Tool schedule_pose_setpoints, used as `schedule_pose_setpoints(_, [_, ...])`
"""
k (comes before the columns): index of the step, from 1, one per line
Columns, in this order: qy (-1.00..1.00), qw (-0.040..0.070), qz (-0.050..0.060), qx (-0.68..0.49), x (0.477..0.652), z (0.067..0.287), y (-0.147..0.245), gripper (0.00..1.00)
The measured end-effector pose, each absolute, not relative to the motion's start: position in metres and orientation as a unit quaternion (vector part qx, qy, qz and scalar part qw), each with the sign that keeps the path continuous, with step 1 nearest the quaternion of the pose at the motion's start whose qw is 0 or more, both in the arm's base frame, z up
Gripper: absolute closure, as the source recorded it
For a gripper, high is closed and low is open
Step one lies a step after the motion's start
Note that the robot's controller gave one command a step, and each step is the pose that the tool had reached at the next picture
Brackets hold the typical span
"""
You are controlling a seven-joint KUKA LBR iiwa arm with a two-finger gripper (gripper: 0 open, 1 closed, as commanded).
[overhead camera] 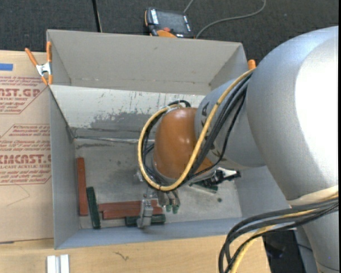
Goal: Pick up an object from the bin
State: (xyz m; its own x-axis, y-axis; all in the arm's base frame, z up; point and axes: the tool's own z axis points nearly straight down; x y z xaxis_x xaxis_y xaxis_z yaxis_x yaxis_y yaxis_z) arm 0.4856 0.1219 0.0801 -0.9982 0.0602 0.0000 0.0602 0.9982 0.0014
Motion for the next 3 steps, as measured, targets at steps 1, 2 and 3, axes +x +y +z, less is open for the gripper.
schedule_pose_setpoints(1, [0.997, 0.0, 0.0, 0.08, 0.495, 0.07, 0.144, 0.0])
schedule_pose_setpoints(2, [0.997, -0.001, 0.001, 0.08, 0.496, 0.073, 0.144, 1.0])
schedule_pose_setpoints(3, [0.999, 0.004, 0.002, 0.044, 0.519, 0.205, 0.147, 1.0])
